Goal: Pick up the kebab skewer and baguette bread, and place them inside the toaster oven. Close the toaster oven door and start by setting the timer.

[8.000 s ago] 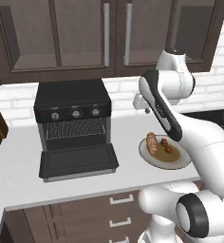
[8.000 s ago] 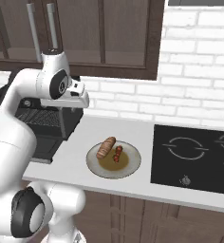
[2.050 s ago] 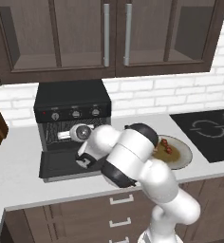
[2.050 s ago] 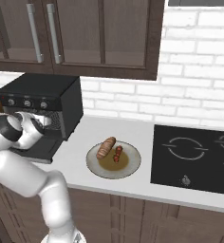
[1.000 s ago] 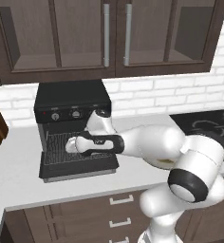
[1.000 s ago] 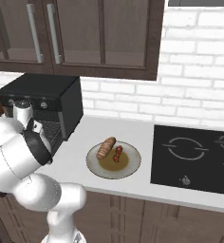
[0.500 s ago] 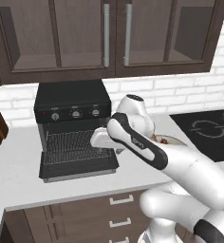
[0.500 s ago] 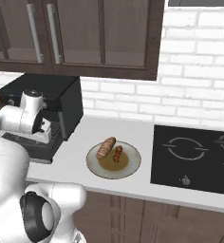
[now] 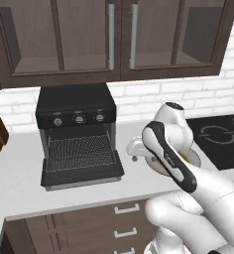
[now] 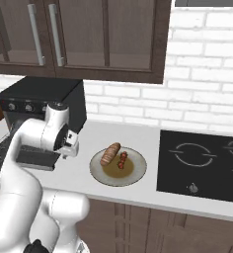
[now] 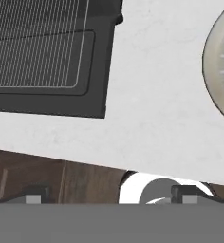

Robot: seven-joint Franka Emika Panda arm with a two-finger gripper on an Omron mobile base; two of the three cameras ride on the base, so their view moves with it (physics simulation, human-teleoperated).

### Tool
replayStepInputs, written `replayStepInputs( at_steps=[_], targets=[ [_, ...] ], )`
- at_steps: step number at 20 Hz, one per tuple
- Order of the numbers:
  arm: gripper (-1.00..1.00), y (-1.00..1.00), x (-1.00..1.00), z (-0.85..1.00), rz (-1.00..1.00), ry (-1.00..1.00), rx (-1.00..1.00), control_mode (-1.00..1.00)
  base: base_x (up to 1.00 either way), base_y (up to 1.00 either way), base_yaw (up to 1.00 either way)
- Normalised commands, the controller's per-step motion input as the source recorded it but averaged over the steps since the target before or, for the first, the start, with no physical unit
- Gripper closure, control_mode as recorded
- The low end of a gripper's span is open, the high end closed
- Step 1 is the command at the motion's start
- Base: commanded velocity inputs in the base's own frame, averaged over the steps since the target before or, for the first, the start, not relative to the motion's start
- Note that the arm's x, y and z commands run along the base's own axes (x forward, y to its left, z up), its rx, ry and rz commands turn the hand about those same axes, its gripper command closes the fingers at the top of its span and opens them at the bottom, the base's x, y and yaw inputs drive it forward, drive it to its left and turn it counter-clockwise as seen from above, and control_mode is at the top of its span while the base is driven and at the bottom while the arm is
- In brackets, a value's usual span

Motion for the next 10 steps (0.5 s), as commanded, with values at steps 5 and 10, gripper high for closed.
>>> replayStepInputs(
  at_steps=[5, 10],
  targets=[
    [-1.00, -1.00, 0.57, -0.01, -0.09, 0.16, -0.07, -1.00, 0.00, 0.00, 0.00],
    [-1.00, -0.65, 0.74, -0.44, -0.19, 0.11, -0.17, -1.00, 0.00, 0.00, 0.00]
  ],
)
